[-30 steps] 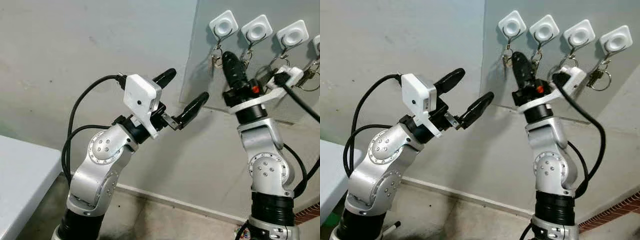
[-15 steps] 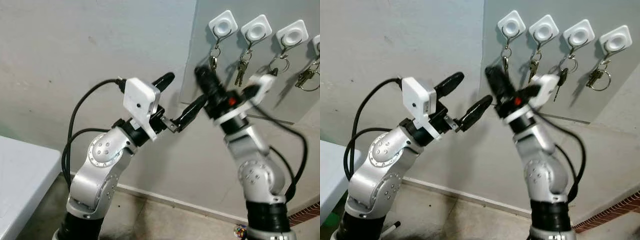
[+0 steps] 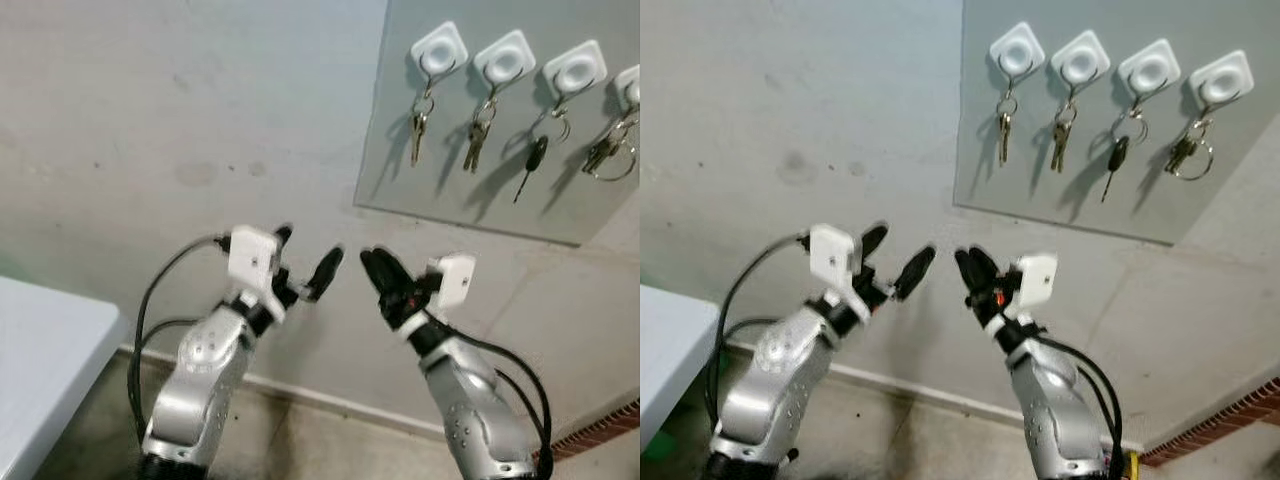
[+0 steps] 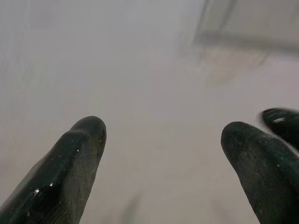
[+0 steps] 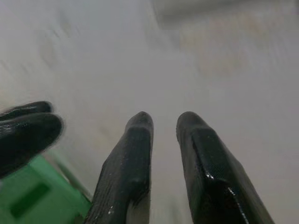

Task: Hang keys on a hook

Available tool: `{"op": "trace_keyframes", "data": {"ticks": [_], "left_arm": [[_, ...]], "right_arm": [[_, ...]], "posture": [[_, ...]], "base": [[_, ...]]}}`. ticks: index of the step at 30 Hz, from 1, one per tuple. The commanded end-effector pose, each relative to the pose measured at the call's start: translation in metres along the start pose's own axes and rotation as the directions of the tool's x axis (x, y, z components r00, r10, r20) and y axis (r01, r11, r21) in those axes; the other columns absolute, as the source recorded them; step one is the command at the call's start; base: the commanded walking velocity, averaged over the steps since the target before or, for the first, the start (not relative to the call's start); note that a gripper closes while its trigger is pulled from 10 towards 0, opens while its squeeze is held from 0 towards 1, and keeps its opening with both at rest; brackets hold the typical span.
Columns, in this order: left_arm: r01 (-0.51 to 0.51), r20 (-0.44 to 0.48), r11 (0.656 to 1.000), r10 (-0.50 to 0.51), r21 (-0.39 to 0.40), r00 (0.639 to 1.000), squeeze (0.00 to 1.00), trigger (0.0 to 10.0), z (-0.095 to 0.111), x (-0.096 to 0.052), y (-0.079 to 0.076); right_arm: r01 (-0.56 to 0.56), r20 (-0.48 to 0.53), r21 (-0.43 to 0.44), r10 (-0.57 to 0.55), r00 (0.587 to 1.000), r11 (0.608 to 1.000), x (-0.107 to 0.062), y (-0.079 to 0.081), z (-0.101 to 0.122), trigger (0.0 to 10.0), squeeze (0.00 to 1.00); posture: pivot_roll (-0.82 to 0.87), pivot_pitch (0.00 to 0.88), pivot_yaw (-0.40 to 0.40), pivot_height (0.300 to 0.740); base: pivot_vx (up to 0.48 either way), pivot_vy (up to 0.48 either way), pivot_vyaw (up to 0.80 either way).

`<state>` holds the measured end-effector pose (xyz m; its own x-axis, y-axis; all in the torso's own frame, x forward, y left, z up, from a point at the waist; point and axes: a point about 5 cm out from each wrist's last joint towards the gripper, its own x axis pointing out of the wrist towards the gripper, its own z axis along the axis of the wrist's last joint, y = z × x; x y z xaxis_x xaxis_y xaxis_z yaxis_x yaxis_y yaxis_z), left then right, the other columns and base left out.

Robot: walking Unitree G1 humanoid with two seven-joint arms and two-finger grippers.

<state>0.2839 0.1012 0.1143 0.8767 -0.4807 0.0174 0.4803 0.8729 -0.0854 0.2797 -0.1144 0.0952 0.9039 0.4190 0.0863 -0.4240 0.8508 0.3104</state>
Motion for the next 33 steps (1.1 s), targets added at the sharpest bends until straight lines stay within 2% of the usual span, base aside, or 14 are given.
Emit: {"op": "trace_keyframes", "data": {"ticks": [1,2,5,6,7,8,12,14,16,18,20,24,29,33], "left_arm": [[-0.084,-0.057,0.996,0.084,0.008,0.995,0.0,10.0,-0.024,-0.006,0.013],[-0.084,-0.057,0.996,0.084,0.008,0.995,0.0,10.0,-0.024,-0.006,0.013],[-0.161,-0.196,0.982,0.177,0.096,0.964,0.0,10.0,-0.069,-0.019,0.029],[-0.171,-0.248,0.979,0.194,0.114,0.949,0.0,10.0,-0.083,-0.024,0.031],[-0.176,-0.284,0.976,0.205,0.124,0.936,0.0,10.0,-0.093,-0.029,0.033],[-0.213,-0.333,0.97,0.241,0.12,0.912,0.0,10.0,-0.105,-0.035,0.036],[-0.191,-0.48,0.965,0.254,0.177,0.84,0.0,10.0,-0.139,-0.058,0.033],[-0.219,-0.566,0.964,0.266,0.151,0.78,0.0,10.0,-0.157,-0.073,0.031],[-0.238,-0.587,0.962,0.272,0.135,0.763,0.0,10.0,-0.161,-0.077,0.031],[-0.287,-0.637,0.953,0.279,0.093,0.719,0.0,10.0,-0.172,-0.085,0.026],[-0.292,-0.656,0.952,0.275,0.086,0.703,0.0,10.0,-0.175,-0.089,0.024],[-0.259,-0.767,0.956,0.268,0.137,0.583,0.0,10.0,-0.196,-0.117,0.014],[-0.266,-0.766,0.959,0.242,0.097,0.595,0.0,10.0,-0.197,-0.119,0.01],[-0.317,-0.772,0.944,0.266,0.089,0.577,0.0,10.0,-0.199,-0.125,0.013]], "right_arm": [[0.065,-0.065,-0.039,-0.068,0.996,0.997,-0.01,-0.014,-0.02,10.0,0.0],[0.065,-0.065,-0.039,-0.068,0.996,0.997,-0.01,-0.014,-0.02,10.0,0.0],[0.171,-0.197,-0.1,-0.188,0.962,0.98,-0.027,-0.038,-0.054,10.0,0.0],[0.199,-0.238,-0.103,-0.218,0.946,0.975,-0.034,-0.043,-0.064,10.0,0.09],[0.218,-0.265,-0.104,-0.238,0.934,0.97,-0.039,-0.047,-0.071,10.0,0.09],[0.246,-0.305,-0.124,-0.273,0.912,0.961,-0.046,-0.052,-0.08,10.0,1.0],[0.312,-0.446,-0.196,-0.368,0.816,0.929,-0.075,-0.065,-0.109,10.0,1.0],[0.343,-0.528,-0.24,-0.419,0.739,0.908,-0.096,-0.069,-0.125,10.0,1.0],[0.353,-0.547,-0.252,-0.433,0.717,0.901,-0.101,-0.071,-0.128,10.0,1.0],[0.376,-0.631,-0.318,-0.491,0.601,0.87,-0.129,-0.075,-0.143,10.0,1.0],[0.382,-0.647,-0.315,-0.491,0.584,0.869,-0.134,-0.074,-0.146,10.0,1.0],[0.417,-0.716,-0.33,-0.512,0.475,0.847,-0.159,-0.072,-0.159,10.0,1.0],[0.418,-0.729,-0.312,-0.497,0.471,0.853,-0.162,-0.066,-0.163,10.0,1.0],[0.448,-0.738,-0.313,-0.511,0.441,0.838,-0.168,-0.065,-0.166,10.0,1.0]], "posture": [[-0.03,0.041,0.006,0.74],[-0.03,0.041,0.006,0.74],[-0.02,0.029,0.007,0.74],[-0.02,0.029,0.007,0.74],[-0.02,0.027,0.006,0.74],[-0.02,0.019,0.005,0.74],[-0.02,0.006,0.001,0.74],[-0.04,0.0,-0.001,0.74],[-0.04,0.0,-0.004,0.74],[-0.04,0.0,-0.005,0.74],[-0.03,0.0,-0.004,0.74],[-0.04,0.0,-0.008,0.74],[-0.05,0.0,0.004,0.74],[-0.04,0.006,0.006,0.74]], "base": [[0.0,0.0,0.0],[0.0,0.0,0.0],[0.0,0.0,0.0],[0.0,0.0,0.0],[0.0,0.0,0.0],[0.0,0.0,0.0],[0.0,0.0,0.0],[0.0,0.0,0.0],[0.0,0.0,0.0],[0.0,0.0,0.0],[0.0,0.0,0.0],[0.0,0.0,0.0],[0.0,0.0,0.0],[0.0,0.0,0.0]]}}
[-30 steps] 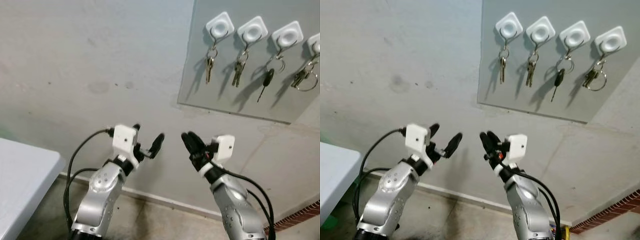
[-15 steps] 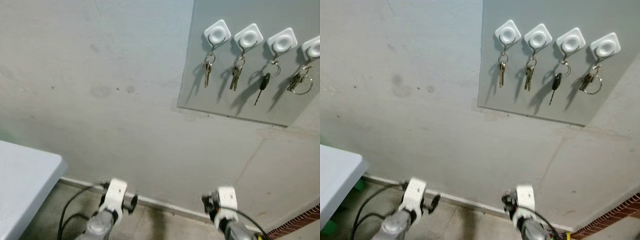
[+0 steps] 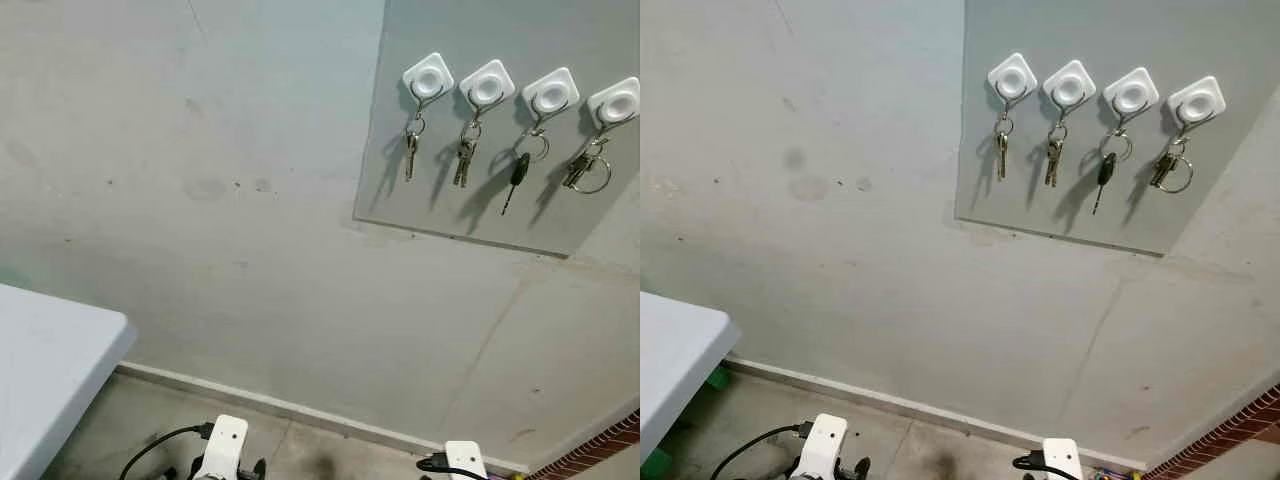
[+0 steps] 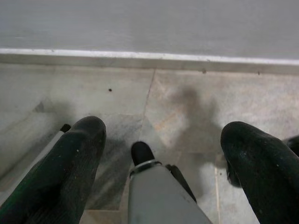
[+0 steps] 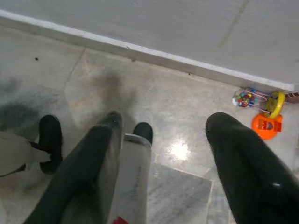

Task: Hang keys on a hook

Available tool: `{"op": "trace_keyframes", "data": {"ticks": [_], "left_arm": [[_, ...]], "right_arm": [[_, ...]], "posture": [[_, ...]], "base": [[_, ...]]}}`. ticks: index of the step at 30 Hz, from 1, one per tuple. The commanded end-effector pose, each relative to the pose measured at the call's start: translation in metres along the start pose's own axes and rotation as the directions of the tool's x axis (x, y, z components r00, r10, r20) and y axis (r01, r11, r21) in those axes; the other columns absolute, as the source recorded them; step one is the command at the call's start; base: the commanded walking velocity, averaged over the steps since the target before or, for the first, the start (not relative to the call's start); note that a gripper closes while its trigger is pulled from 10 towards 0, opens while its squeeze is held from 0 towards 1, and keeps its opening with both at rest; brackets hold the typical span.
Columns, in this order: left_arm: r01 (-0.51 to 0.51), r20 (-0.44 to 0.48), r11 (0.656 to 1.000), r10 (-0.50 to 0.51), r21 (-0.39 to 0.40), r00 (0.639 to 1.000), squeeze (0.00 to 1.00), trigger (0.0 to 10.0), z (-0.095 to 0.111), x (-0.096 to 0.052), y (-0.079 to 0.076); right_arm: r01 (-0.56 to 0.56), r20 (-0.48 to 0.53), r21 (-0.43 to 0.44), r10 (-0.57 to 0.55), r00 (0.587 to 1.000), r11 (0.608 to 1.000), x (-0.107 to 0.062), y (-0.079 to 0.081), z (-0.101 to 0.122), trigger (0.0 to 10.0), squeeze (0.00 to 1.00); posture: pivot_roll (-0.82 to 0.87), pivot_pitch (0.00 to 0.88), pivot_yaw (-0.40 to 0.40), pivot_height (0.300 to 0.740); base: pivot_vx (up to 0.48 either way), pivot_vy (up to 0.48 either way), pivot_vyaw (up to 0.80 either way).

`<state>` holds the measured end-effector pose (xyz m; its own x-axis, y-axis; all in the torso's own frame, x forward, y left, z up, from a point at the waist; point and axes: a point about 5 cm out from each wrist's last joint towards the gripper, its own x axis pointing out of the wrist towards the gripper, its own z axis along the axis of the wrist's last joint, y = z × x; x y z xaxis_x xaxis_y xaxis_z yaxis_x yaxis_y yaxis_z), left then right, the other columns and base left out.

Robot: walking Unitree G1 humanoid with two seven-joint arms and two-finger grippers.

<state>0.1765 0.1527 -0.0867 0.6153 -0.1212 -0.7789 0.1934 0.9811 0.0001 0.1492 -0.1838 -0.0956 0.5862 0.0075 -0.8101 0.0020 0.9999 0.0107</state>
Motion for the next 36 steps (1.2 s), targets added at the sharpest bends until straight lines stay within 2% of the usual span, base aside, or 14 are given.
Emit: {"op": "trace_keyframes", "data": {"ticks": [1,2,3,16,31,36], "left_arm": [[-0.016,-0.009,1.0,0.016,-0.019,1.0,0.0,10.0,-0.002,-0.001,0.004],[-0.026,-0.015,0.999,0.025,-0.033,1.0,0.0,10.0,-0.004,-0.001,0.006],[-0.032,-0.016,0.999,0.031,-0.043,0.999,0.0,10.0,-0.004,-0.002,0.008],[-0.042,0.004,0.994,0.042,-0.104,0.999,0.0,10.0,-0.001,-0.001,0.011],[-0.044,0.001,0.991,0.044,-0.125,0.999,0.0,10.0,-0.005,-0.003,0.01],[-0.045,0.006,0.99,0.046,-0.132,0.999,0.0,10.0,-0.003,-0.002,0.011]], "right_arm": [[0.027,-0.02,0.031,-0.026,0.999,0.999,-0.001,-0.003,-0.004,10.0,1.0],[0.039,-0.028,0.028,-0.038,0.999,0.999,-0.001,-0.004,-0.006,10.0,0.94],[0.038,-0.03,0.029,-0.037,0.999,0.999,-0.002,-0.004,-0.007,10.0,0.0],[0.021,-0.034,0.051,-0.019,0.999,0.998,-0.001,-0.004,-0.006,10.0,0.0],[0.022,-0.049,0.017,-0.021,0.999,1.0,-0.003,-0.007,-0.01,10.0,0.0],[0.045,-0.09,-0.016,-0.046,0.995,0.999,-0.004,-0.01,-0.015,10.0,0.0]], "posture": [[-0.04,0.006,0.006,0.74],[-0.04,0.008,0.006,0.74],[-0.04,0.01,0.006,0.74],[-0.03,0.036,-0.008,0.74],[-0.03,0.046,-0.012,0.74],[-0.03,0.044,-0.012,0.74]], "base": [[0.0,0.0,0.0],[0.0,0.0,0.0],[0.0,0.0,0.0],[0.0,0.0,0.0],[0.0,0.0,0.0],[0.0,0.0,0.0]]}}
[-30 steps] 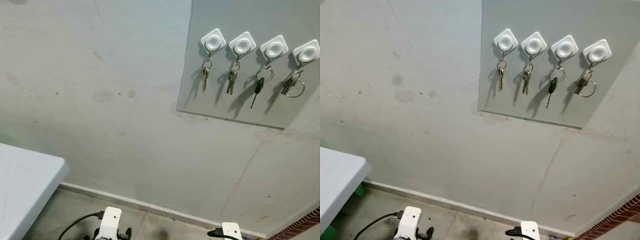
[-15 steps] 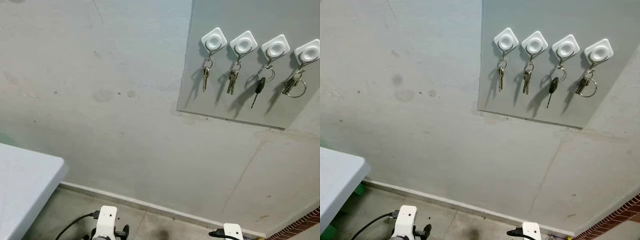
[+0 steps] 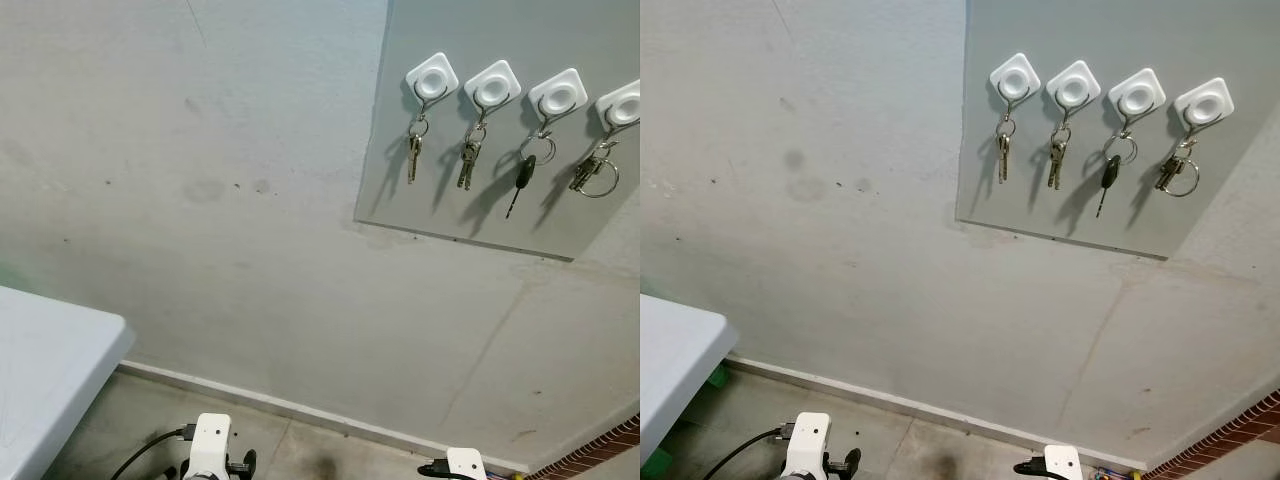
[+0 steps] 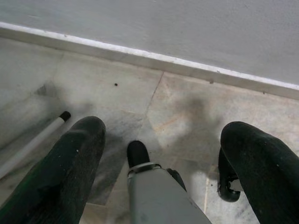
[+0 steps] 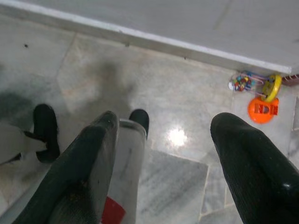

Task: Hang keys on a hook

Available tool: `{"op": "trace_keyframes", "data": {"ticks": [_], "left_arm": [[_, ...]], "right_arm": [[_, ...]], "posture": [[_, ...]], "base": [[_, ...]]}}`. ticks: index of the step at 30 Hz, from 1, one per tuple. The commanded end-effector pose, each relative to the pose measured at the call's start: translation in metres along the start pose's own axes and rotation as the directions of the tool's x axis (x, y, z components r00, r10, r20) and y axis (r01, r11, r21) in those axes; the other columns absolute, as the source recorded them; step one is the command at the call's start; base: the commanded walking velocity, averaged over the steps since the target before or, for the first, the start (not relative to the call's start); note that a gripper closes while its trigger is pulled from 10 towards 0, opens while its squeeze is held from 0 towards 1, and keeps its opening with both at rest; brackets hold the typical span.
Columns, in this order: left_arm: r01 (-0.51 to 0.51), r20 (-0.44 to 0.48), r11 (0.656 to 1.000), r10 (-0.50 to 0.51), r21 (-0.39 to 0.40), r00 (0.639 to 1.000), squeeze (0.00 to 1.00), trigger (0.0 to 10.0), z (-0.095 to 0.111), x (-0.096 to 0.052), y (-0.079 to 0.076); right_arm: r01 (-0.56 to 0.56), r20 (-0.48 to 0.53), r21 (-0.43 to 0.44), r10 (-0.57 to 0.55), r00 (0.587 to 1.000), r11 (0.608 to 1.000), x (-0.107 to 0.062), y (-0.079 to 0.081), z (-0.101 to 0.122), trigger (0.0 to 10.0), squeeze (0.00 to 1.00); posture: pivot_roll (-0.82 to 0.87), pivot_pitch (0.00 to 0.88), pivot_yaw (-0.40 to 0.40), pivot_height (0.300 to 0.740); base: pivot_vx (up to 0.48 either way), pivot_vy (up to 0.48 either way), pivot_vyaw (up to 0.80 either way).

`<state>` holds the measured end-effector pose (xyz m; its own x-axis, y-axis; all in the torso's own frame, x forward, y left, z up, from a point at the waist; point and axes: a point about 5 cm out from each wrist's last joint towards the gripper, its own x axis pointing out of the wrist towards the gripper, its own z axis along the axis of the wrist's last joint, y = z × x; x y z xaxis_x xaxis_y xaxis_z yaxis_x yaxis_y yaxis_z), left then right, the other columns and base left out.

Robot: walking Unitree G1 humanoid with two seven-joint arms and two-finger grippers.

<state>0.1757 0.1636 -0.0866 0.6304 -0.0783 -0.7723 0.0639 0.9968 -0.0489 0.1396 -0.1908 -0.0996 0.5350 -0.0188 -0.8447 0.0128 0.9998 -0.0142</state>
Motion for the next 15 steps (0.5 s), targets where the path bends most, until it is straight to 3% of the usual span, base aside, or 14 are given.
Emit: {"op": "trace_keyframes", "data": {"ticks": [1,4,15], "left_arm": [[-0.001,-0.003,1.0,0.001,0.001,1.0,0.0,10.0,-0.001,-0.0003,0.0006],[0.003,-0.003,1.0,-0.003,0.004,1.0,0.0,10.0,-0.0004,-0.0001,0.0005],[0.006,-0.009,1.0,-0.006,0.012,1.0,0.0,10.0,-0.0021,-0.0011,0.0038]], "right_arm": [[0.021,-0.028,-0.009,-0.021,0.999,1.0,-0.0011,-0.0031,-0.0055,10.0,0.0],[0.033,-0.048,-0.051,-0.035,0.998,0.998,-0.0017,-0.005,-0.0083,10.0,0.0],[0.028,-0.037,-0.041,-0.03,0.999,0.999,-0.0018,-0.0043,-0.0078,10.0,0.0]], "posture": [[-0.03,0.044,-0.012,0.74],[-0.03,0.038,-0.009,0.74],[-0.03,0.027,-0.011,0.74]], "base": [[0.0,0.0,0.0],[0.0,0.0,0.0],[0.0,0.0,0.0]]}}
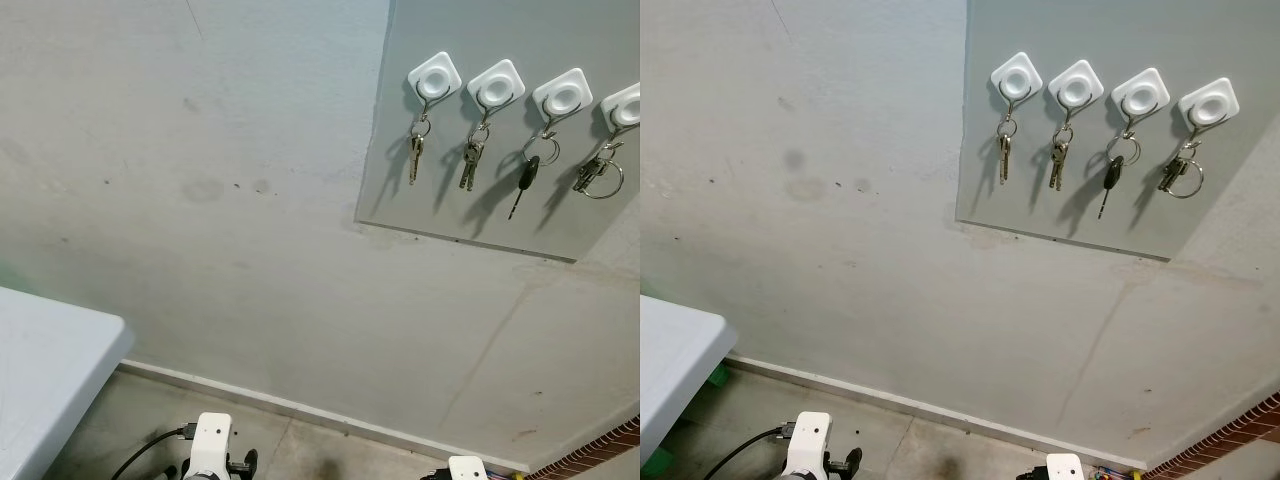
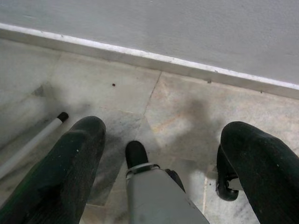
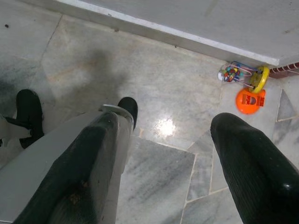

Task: Hang keys on a hook

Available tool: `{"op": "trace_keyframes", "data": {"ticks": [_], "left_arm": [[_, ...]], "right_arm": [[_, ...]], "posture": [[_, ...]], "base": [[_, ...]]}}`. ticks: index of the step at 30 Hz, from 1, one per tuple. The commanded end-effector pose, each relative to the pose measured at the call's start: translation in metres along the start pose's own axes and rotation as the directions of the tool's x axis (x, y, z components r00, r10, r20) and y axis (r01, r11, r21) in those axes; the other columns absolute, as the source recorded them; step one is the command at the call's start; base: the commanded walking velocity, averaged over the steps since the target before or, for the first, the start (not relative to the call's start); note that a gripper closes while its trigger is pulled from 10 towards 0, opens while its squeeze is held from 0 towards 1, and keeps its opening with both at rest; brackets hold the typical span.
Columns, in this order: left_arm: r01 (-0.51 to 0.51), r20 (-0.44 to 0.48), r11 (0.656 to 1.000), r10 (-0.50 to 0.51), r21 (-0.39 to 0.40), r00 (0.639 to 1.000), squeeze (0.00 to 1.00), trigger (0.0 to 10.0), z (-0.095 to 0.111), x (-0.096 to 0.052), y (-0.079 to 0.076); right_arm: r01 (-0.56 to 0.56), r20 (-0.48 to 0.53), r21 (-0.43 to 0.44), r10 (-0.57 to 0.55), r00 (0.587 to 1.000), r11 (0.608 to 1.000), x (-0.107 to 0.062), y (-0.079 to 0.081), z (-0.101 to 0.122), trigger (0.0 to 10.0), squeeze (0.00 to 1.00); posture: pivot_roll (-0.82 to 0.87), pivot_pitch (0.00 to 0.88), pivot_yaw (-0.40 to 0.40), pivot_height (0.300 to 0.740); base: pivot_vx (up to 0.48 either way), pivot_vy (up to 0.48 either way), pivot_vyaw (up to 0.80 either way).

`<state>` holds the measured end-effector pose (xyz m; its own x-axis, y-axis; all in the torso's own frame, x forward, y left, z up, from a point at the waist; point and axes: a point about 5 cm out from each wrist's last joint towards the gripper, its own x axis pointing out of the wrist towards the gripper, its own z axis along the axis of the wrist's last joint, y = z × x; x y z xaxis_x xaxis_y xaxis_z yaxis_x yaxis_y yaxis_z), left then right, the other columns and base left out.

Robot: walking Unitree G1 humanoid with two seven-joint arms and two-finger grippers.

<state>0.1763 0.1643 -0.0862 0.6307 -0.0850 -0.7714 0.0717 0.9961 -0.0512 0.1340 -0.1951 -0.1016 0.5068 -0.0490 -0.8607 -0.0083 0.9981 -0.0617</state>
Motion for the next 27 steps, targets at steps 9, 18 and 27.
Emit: {"op": "trace_keyframes", "data": {"ticks": [9,18,27], "left_arm": [[0.002,-0.014,1.0,-0.002,0.012,1.0,0.0,10.0,-0.0033,-0.0014,0.004],[0.005,-0.013,1.0,-0.005,0.018,1.0,0.0,10.0,-0.0026,-0.0012,0.0041],[0.004,-0.012,1.0,-0.004,0.023,1.0,0.0,10.0,-0.001,-0.0008,0.0051]], "right_arm": [[-0.001,-0.01,0.0,0.001,1.0,1.0,-0.0011,-0.0006,-0.0047,10.0,0.0],[-0.004,-0.008,0.001,0.004,1.0,1.0,-0.001,-0.0003,-0.0042,10.0,0.0],[-0.008,-0.006,0.001,0.008,1.0,1.0,-0.0008,0.001,-0.0035,10.0,0.0]], "posture": [[-0.03,0.018,-0.012,0.74],[-0.03,0.009,-0.01,0.74],[-0.03,0.002,-0.008,0.74]], "base": [[0.0,0.0,0.0],[0.0,-0.153,0.0],[0.0,-0.352,0.0]]}}
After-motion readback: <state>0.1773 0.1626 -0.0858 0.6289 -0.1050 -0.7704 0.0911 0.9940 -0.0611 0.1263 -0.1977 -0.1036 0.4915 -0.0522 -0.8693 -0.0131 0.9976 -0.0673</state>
